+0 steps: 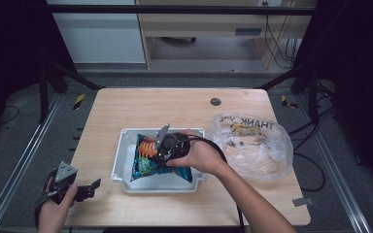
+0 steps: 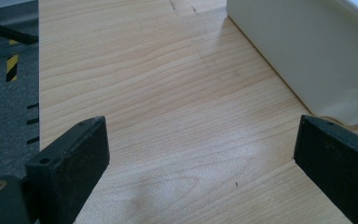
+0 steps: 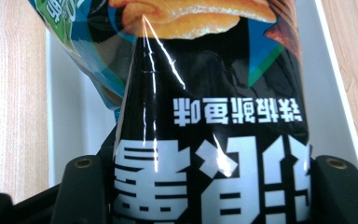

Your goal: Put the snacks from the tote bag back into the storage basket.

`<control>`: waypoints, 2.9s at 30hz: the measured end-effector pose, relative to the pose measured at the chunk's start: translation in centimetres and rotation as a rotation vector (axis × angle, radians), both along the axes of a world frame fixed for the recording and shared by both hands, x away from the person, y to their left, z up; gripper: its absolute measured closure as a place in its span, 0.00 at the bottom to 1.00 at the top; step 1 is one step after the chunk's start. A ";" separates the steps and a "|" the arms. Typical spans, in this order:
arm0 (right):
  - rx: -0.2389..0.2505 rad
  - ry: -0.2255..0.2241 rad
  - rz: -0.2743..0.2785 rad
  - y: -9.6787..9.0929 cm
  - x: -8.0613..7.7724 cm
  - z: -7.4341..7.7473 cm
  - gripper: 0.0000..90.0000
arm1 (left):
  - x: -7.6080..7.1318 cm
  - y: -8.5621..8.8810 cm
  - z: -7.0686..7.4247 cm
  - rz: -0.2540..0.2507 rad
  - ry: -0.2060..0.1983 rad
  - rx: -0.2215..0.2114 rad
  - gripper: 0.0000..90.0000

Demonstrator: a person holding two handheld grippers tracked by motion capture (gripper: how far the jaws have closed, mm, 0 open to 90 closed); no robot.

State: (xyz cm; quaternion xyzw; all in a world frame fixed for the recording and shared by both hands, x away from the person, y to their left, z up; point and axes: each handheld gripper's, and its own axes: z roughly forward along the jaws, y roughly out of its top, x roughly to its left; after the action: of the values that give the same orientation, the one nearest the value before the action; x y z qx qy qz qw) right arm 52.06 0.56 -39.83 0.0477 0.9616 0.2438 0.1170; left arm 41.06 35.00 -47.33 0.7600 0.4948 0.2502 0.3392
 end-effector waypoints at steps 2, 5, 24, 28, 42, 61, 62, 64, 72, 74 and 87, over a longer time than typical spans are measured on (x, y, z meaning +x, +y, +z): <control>-0.003 -0.001 0.005 0.0 0.1 -0.1 0.43 | 0.0 0.0 0.0 0.001 0.001 -0.001 0.03; -0.006 0.003 0.003 0.1 0.1 -0.2 0.43 | 0.0 0.0 0.0 0.000 0.001 -0.001 0.03; -0.039 0.021 0.009 0.8 0.4 -1.3 0.43 | 0.0 0.0 0.0 -0.001 0.002 -0.004 0.03; -0.033 0.025 0.010 0.9 0.5 -1.4 0.43 | 0.0 0.1 0.0 -0.002 0.001 -0.003 0.03; -0.054 0.034 0.004 1.3 0.9 -2.0 0.43 | 0.0 0.0 0.0 -0.001 0.002 -0.006 0.04; -0.068 0.013 0.004 1.7 1.0 -2.3 0.42 | 0.0 0.0 0.0 -0.002 0.002 -0.005 0.03; -0.068 0.009 0.006 1.7 1.0 -2.3 0.42 | 0.0 0.0 0.0 -0.003 0.002 -0.004 0.04; -0.068 0.008 0.009 1.8 1.0 -2.4 0.42 | 0.0 -0.1 0.0 -0.003 0.001 -0.006 0.04; -0.062 0.011 -0.008 1.9 1.0 -2.4 0.40 | 0.0 0.0 0.0 -0.001 0.002 -0.006 0.04; -0.057 0.016 -0.017 1.9 1.0 -2.5 0.40 | 0.0 0.0 0.0 -0.002 0.002 -0.005 0.03; 0.001 0.022 -0.054 1.6 0.8 -2.0 0.19 | 0.0 0.0 0.0 -0.003 0.003 -0.005 0.03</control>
State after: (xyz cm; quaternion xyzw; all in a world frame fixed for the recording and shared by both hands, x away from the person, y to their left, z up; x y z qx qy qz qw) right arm 52.82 2.13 -41.79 0.0762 0.9610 0.2408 0.1127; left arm 41.07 34.98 -47.34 0.7601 0.4947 0.2473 0.3409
